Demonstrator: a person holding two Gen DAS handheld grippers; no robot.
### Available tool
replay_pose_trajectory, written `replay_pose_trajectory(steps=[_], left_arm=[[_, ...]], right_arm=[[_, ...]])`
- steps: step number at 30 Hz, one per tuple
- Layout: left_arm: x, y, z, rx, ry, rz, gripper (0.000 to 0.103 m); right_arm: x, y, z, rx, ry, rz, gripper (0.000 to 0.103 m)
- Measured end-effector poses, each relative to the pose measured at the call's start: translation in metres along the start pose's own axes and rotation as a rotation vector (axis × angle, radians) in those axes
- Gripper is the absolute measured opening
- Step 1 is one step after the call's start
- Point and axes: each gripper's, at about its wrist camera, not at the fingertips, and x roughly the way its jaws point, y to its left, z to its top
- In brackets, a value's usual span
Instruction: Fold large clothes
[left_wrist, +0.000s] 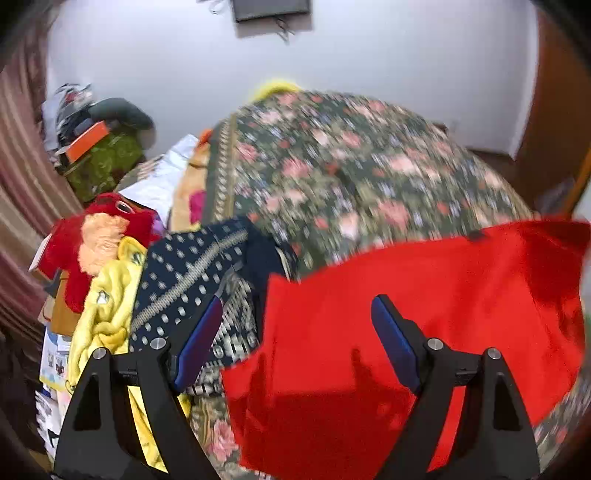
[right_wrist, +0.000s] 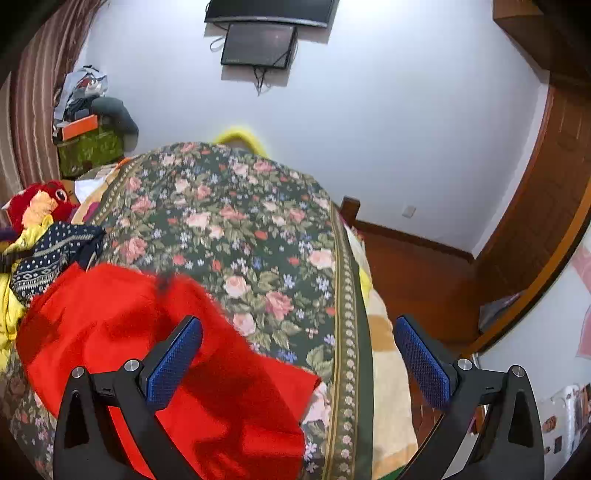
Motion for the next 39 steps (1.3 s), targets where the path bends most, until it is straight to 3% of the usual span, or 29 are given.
replay_pose_trajectory(steps=[5, 9, 17, 20, 23, 27, 30, 32, 39], left_arm=[[0.022, -0.027, -0.046, 0.098, 0.088, -0.028, 0.083], [0.037, -0.032, -0.079, 0.067, 0.153, -0.076, 0.083], [0.048, -0.005, -0.116, -0.144, 0.164, -0.179, 0.092], [0.041, -0.004, -0.127, -0.139, 0.146, -0.158, 0.092], [0.034, -0.002, -0.136, -0.108, 0.133, -0.124, 0.092], [0.032, 0.013, -0.149, -0.118, 0.153, -0.077, 0.092], [0.029, 0.034, -0.16, -0.19, 0.17, -0.061, 0.091], [0.027, 0.047, -0.166, -0.227, 0.178, -0.04, 0.091], [0.01, 0.099, -0.191, -0.387, 0.2, 0.027, 0.091]], right_arm=[[-0.01, -0.028, 0.024, 0.144, -0.014, 0.071, 0.103], [-0.01, -0.024, 0.015, 0.169, 0.034, 0.134, 0.103], [0.032, 0.06, -0.062, 0.068, 0.283, 0.318, 0.103], [0.055, 0.091, -0.099, 0.017, 0.394, 0.335, 0.103], [0.069, 0.096, -0.127, 0.009, 0.454, 0.326, 0.103], [0.061, 0.07, -0.14, 0.052, 0.449, 0.307, 0.103], [0.051, 0.04, -0.148, 0.08, 0.441, 0.27, 0.103], [0.047, 0.022, -0.155, 0.127, 0.449, 0.298, 0.103], [0.043, -0.027, -0.183, 0.325, 0.532, 0.232, 0.103]])
